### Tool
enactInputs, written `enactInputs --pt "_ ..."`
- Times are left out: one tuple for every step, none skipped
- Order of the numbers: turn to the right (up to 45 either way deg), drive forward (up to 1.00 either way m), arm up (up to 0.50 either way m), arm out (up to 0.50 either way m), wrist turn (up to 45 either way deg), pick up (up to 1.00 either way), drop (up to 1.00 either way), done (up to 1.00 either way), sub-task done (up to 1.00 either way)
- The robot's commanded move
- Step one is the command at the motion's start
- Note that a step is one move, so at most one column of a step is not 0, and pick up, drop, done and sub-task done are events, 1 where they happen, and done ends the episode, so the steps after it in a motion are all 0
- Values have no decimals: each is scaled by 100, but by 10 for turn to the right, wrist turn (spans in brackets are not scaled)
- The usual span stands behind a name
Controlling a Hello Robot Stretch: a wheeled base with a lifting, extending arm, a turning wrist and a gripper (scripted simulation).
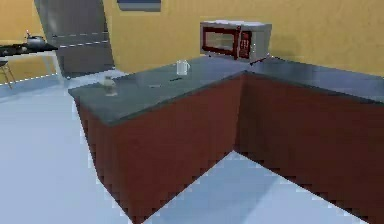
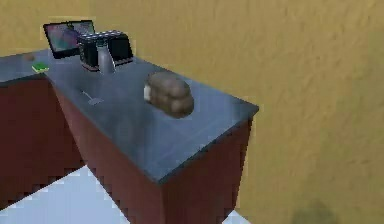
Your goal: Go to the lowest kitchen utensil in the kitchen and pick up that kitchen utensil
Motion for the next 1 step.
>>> enactInputs --pt "-450 0 0 0 0 0 0 0 0"
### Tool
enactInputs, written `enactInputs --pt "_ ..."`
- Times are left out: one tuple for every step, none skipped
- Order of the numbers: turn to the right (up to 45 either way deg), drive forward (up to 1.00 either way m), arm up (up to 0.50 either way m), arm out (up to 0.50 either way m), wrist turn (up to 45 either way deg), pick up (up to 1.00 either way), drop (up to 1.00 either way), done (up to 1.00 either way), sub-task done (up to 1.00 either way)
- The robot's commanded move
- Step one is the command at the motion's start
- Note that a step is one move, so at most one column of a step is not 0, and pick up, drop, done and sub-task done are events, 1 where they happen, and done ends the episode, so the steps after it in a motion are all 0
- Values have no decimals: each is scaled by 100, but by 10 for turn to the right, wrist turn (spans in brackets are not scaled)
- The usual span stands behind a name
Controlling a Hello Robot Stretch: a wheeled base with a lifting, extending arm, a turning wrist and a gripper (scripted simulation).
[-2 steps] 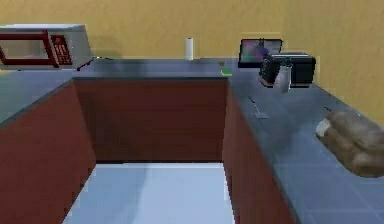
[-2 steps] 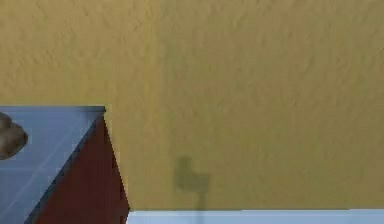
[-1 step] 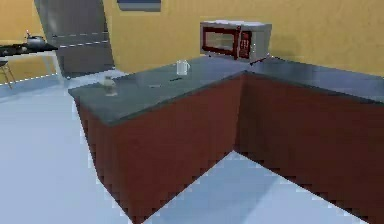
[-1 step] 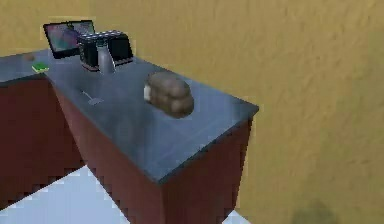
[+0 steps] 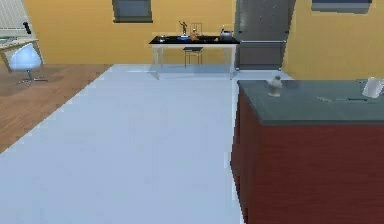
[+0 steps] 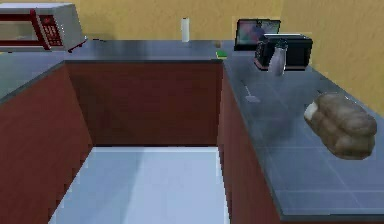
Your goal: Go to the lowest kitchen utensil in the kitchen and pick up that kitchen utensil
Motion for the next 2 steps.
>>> enactInputs --pt "-180 0 0 0 0 0 0 0 0" --pt "0 75 0 0 0 0 0 0 0"
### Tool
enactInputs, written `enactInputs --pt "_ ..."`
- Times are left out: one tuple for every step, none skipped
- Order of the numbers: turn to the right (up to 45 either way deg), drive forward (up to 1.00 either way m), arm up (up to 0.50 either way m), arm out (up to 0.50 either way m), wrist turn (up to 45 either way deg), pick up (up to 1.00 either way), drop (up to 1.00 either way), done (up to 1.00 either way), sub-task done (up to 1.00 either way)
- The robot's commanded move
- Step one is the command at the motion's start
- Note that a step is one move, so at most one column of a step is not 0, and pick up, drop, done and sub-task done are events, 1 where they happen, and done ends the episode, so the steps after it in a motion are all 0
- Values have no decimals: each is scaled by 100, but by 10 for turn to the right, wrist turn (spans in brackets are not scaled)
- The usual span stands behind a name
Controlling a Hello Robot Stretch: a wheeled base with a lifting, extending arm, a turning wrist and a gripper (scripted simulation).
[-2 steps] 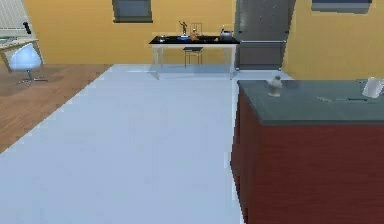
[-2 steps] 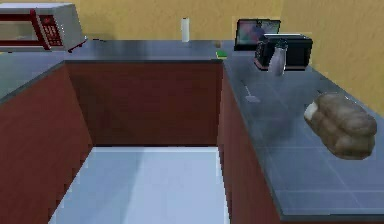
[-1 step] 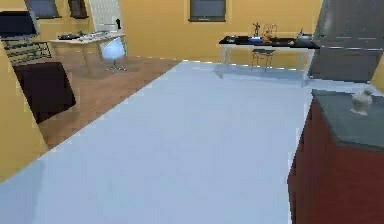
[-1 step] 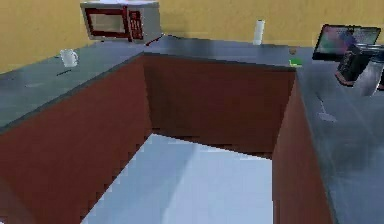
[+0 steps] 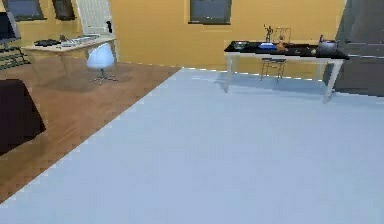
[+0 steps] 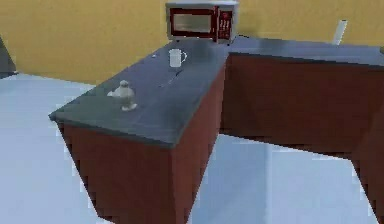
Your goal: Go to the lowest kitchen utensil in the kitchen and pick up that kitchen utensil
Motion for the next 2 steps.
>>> enactInputs --pt "180 0 0 0 0 0 0 0 0" --pt "0 100 0 0 0 0 0 0 0"
